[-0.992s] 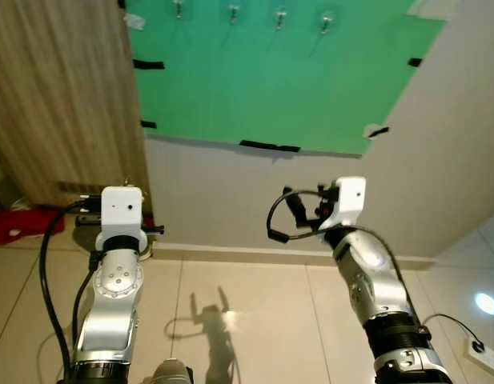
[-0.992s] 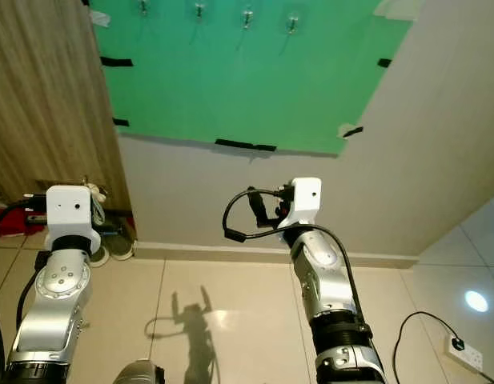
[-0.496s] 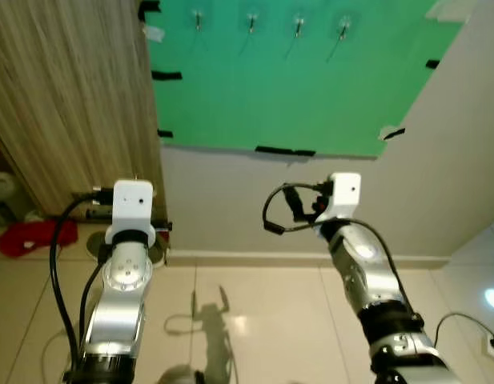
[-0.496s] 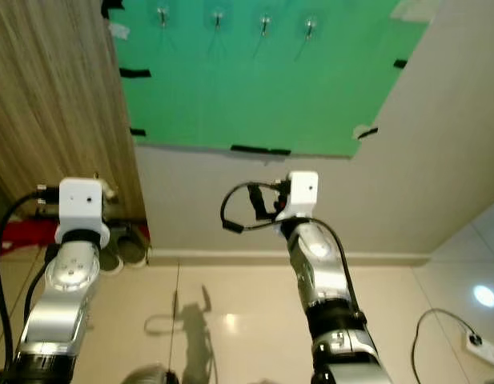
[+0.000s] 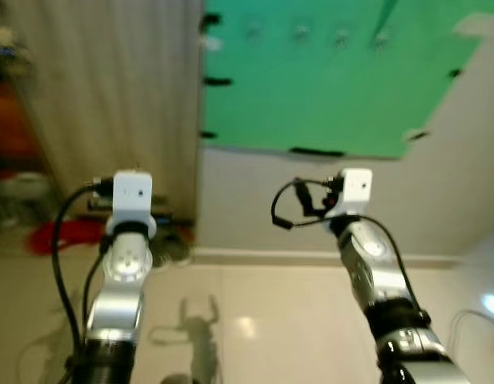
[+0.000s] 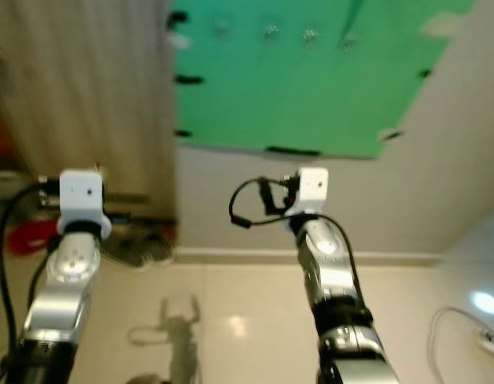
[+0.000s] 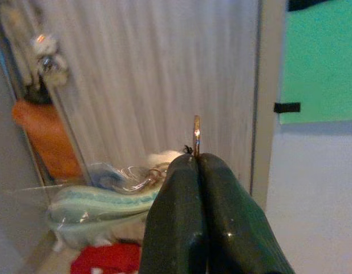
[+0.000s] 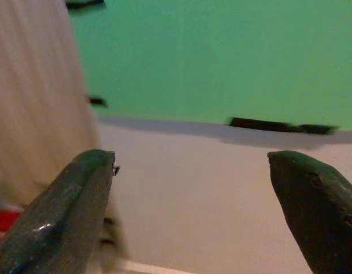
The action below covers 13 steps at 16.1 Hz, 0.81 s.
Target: Hang keys on a hook
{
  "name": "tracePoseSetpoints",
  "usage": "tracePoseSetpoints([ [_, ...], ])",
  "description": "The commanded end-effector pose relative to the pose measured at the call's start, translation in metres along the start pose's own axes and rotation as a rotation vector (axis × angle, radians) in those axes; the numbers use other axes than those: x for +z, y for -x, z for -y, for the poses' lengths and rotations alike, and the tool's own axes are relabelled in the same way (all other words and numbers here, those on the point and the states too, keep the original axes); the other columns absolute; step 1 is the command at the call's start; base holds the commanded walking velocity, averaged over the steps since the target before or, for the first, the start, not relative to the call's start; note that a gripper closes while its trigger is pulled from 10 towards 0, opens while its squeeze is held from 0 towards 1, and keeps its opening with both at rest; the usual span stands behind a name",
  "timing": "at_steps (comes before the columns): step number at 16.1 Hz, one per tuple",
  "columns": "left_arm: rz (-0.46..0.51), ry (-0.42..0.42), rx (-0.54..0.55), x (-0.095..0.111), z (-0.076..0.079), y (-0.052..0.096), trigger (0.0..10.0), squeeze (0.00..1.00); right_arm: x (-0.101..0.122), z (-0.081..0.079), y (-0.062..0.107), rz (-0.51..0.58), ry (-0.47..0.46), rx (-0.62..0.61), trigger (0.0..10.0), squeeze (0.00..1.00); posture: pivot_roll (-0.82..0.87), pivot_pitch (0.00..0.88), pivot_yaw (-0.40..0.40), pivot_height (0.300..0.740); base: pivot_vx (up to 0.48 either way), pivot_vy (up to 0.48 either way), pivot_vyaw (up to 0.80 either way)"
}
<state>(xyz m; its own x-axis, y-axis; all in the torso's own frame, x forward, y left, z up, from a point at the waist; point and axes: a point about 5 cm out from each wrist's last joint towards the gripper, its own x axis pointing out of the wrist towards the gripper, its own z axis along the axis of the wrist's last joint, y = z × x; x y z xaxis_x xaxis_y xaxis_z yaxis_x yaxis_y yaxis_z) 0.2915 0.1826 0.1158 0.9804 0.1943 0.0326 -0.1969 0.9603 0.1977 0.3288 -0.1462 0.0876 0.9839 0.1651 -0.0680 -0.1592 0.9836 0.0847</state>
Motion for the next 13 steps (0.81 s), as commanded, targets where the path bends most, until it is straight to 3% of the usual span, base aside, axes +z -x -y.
tracePoseSetpoints([
  [1, 0.006, 0.079, -0.028, -0.003, 0.004, 0.008, 10.0, 0.0, 0.006, 0.014, 0.01, 0.04, 0.118, -0.082, 10.0, 0.0, 0.05, 0.0, -0.121, 0.74, 0.0, 0.0, 0.0],
  [2, 0.017, 0.076, -0.031, -0.004, 0.001, 0.018, 10.0, 0.0, 0.011, 0.015, 0.024, 0.092, 0.191, -0.097, 10.0, 0.0, 0.05, 0.0, -0.124, 0.74, 0.0, 0.0, 0.0],
  [4, 0.047, 0.107, -0.056, -0.001, -0.005, 0.039, 10.0, 0.0, 0.009, 0.02, 0.059, 0.149, 0.214, -0.107, 10.0, 0.0, 0.04, 0.0, -0.128, 0.74, 0.0, 0.0, 0.0],
  [6, 0.059, 0.079, -0.137, -0.003, -0.003, 0.061, 10.0, 0.0, -0.005, 0.031, 0.089, 0.124, 0.25, -0.173, 10.0, 0.0, 0.03, 0.0, -0.116, 0.74, 0.0, 0.0, 0.0],
  [7, 0.057, 0.058, -0.191, -0.007, 0.0, 0.066, 10.0, 0.0, -0.01, 0.031, 0.095, 0.097, 0.269, -0.189, 10.0, 0.0, 0.03, 0.0, -0.11, 0.74, 0.0, 0.0, 0.0],
  [8, 0.076, 0.051, -0.209, -0.002, 0.003, 0.059, 10.0, 0.0, -0.015, 0.031, 0.093, 0.084, 0.27, -0.197, 10.0, 0.0, 0.03, 0.0, -0.106, 0.74, 0.0, 0.0, 0.0],
  [9, 0.092, 0.04, -0.199, 0.005, 0.005, 0.045, 10.0, 0.0, -0.024, 0.032, 0.083, 0.03, 0.209, -0.187, 10.0, 0.0, 0.03, 0.0, -0.096, 0.74, 0.0, -0.394, 0.0],
  [11, 0.086, 0.034, -0.187, 0.01, 0.008, 0.032, 10.0, 0.0, -0.019, 0.031, 0.066, 0.043, 0.176, -0.162, 10.0, 0.0, 0.01, 0.0, -0.084, 0.74, 0.141, -0.403, 0.0],
  [13, 0.108, 0.007, -0.197, 0.012, 0.011, 0.025, 10.0, 0.0, -0.016, 0.031, 0.047, 0.038, 0.075, -0.179, 10.0, 0.0, 0.01, 0.0, -0.062, 0.74, 0.296, -0.375, 0.0],
])
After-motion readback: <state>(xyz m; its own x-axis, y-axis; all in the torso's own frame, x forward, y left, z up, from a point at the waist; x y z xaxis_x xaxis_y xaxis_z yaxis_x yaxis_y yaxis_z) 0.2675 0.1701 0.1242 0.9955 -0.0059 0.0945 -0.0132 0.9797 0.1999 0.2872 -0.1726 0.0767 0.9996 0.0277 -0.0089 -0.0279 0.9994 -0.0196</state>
